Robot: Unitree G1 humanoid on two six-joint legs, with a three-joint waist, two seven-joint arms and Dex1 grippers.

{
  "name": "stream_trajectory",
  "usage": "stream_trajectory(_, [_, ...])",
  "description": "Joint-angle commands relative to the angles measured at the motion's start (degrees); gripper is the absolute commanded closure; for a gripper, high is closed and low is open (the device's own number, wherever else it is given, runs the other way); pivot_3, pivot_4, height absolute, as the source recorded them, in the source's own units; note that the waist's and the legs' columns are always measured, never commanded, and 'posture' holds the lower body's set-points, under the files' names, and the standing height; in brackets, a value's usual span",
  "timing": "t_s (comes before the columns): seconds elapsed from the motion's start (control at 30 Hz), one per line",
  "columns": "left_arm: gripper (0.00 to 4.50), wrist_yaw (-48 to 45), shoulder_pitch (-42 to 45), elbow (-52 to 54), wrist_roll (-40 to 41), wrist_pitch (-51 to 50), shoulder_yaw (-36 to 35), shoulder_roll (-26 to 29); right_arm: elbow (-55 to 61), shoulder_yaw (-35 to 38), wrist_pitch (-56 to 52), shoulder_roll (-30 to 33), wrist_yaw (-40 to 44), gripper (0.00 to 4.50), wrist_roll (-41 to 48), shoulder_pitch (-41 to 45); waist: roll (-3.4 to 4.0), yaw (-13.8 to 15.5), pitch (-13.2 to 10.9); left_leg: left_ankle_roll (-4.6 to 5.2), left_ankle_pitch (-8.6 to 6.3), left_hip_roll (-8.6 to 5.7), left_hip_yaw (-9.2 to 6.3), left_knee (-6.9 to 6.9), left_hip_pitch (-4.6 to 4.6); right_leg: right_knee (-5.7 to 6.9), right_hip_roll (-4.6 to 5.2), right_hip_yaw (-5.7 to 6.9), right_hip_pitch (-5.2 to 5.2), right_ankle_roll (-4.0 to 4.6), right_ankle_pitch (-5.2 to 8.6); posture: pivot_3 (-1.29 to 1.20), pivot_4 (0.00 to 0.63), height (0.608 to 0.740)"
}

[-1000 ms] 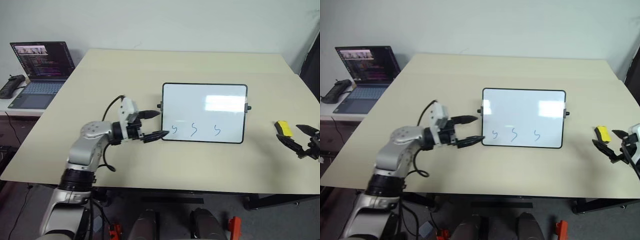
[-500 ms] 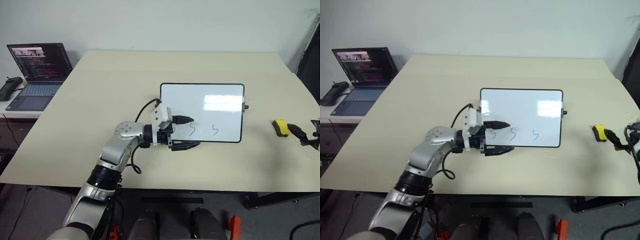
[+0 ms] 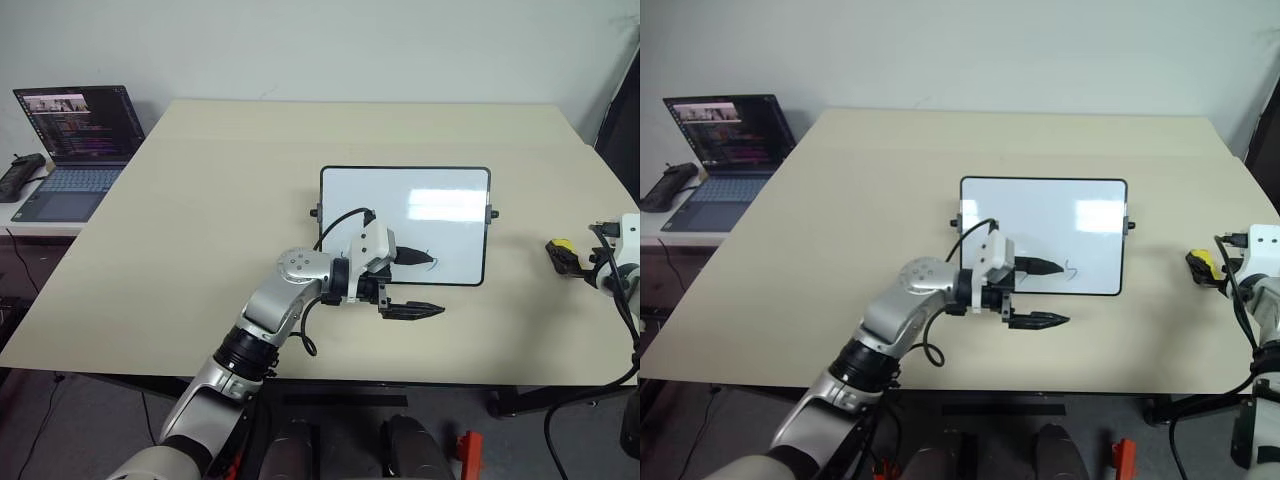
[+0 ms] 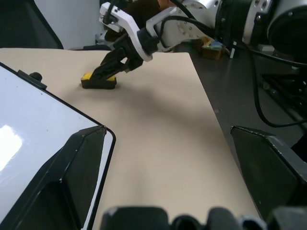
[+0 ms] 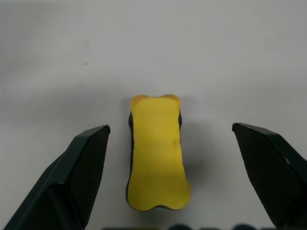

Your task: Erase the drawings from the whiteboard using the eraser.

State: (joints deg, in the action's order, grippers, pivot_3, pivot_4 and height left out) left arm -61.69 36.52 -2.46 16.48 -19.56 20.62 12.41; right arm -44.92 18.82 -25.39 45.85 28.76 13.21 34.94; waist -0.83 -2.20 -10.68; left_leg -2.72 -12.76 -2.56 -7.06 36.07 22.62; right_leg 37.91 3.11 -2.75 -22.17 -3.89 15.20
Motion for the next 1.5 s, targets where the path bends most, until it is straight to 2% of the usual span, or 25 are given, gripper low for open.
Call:
stream_trajectory(0.03, [0.0, 0.3, 0.3, 3.0, -0.2, -0.2, -0.2, 0.8, -2.5, -0.1, 2.0, 0.4, 0.5, 0.02, -0.4, 2.6, 0.0, 0.0, 0.0, 0.0, 0.0, 0.0, 0.0, 0.0, -0.01, 0.0, 0.0, 0.0, 0.0, 0.0, 0.0, 0.0, 0.15, 0.74])
stream_trajectory(0.1, [0.0, 0.5, 0.2, 3.2, -0.2, -0.3, -0.3, 1.1, -4.2, 0.0, 2.2, 0.2, 0.7, 0.02, -0.5, 3.5, 0.0, 0.0, 0.0, 0.0, 0.0, 0.0, -0.01, -0.01, -0.01, 0.0, -0.01, 0.01, 0.0, 0.0, 0.0, 0.0, 0.15, 0.74])
stream_trajectory(0.2, [0.0, 0.9, -0.1, 4.2, 0.4, -1.1, -0.6, 1.5, -6.8, 0.1, 2.5, 0.1, 0.6, 0.63, -0.5, 5.0, 0.0, 0.0, 0.0, 0.0, 0.0, 0.0, 0.0, -0.01, 0.01, -0.01, 0.0, 0.0, 0.0, 0.0, 0.0, 0.0, 0.15, 0.74])
stream_trajectory(0.47, [0.0, 1.5, -0.9, 5.8, 0.8, -2.3, -0.8, 2.2, -10.8, -0.5, 4.2, 0.2, 1.0, 3.46, -1.1, 6.8, 0.0, -0.2, 0.0, 0.0, 0.0, 0.0, 0.0, -0.01, 0.0, -0.01, 0.0, 0.0, 0.0, 0.0, 0.0, 0.0, 0.15, 0.74])
stream_trajectory(0.63, [0.0, 1.7, -1.0, 5.7, 0.8, -2.3, -1.0, 2.5, -11.7, -0.8, 5.0, 0.2, 1.3, 3.5, -1.3, 7.1, 0.0, -0.2, 0.0, 0.0, 0.0, 0.0, 0.0, 0.0, 0.01, -0.01, 0.0, 0.0, 0.0, 0.0, 0.0, 0.0, 0.15, 0.74])
stream_trajectory(0.8, [0.0, 1.7, -0.9, 5.6, 1.3, -1.7, -4.5, 6.0, -2.9, -0.5, 3.0, 1.0, 4.3, 3.5, 0.0, 3.9, 0.01, -0.4, 0.0, 0.0, 0.0, 0.0, -0.01, -0.01, 0.01, 0.0, -0.01, 0.01, -0.01, 0.0, 0.0, 0.0, 0.15, 0.74])
stream_trajectory(0.93, [0.0, -0.4, -3.0, 7.7, 3.1, -0.5, -9.1, 11.3, 11.4, 1.2, -1.5, 3.1, 5.6, 3.5, 1.7, -1.8, 0.02, -0.7, 0.0, 0.0, 0.0, 0.04, -0.05, -0.02, 0.05, 0.01, 0.0, 0.02, -0.05, 0.0, 0.0, 0.0, 0.15, 0.74])
stream_trajectory(1.13, [0.0, -3.6, -5.8, 8.7, 10.5, -1.5, -21.4, 20.7, 43.3, 3.3, -11.4, 6.9, 11.5, 3.5, 9.1, -11.6, 0.07, -1.0, 0.0, 0.0, -0.01, 0.14, -0.12, -0.03, 0.11, 0.02, 0.0, 0.07, -0.13, -0.01, 0.01, 0.0, 0.15, 0.74])
stream_trajectory(1.27, [0.0, -3.4, -8.1, 5.2, 8.2, 1.9, -23.8, 24.6, 54.8, 0.0, -13.4, 7.8, 15.5, 3.5, 12.1, -12.4, 0.06, -0.9, 0.0, 0.0, -0.01, 0.15, -0.12, -0.01, 0.04, -0.04, 0.0, 0.1, -0.02, -0.19, 0.12, 0.0, 0.15, 0.74])
stream_trajectory(1.37, [0.0, -1.5, -10.3, 3.3, 6.6, 4.7, -25.1, 25.2, 59.8, -4.0, -13.4, 7.2, 17.4, 3.5, 13.1, -10.7, 0.04, -0.5, 0.0, 0.0, -0.01, 0.15, -0.16, 0.01, 0.05, -0.11, 0.01, 0.13, 0.02, -0.17, 0.11, 0.0, 0.15, 0.74])
stream_trajectory(1.5, [0.0, -1.5, -14.2, 3.1, 6.3, 6.7, -26.5, 26.6, 64.4, -13.1, -10.0, 4.8, 19.3, 3.5, 11.1, -7.6, 0.03, -0.5, 0.0, 0.0, -0.01, 0.17, -0.2, -0.01, 0.13, -0.1, 0.02, 0.15, -0.11, 0.0, 0.01, 0.0, 0.15, 0.74])
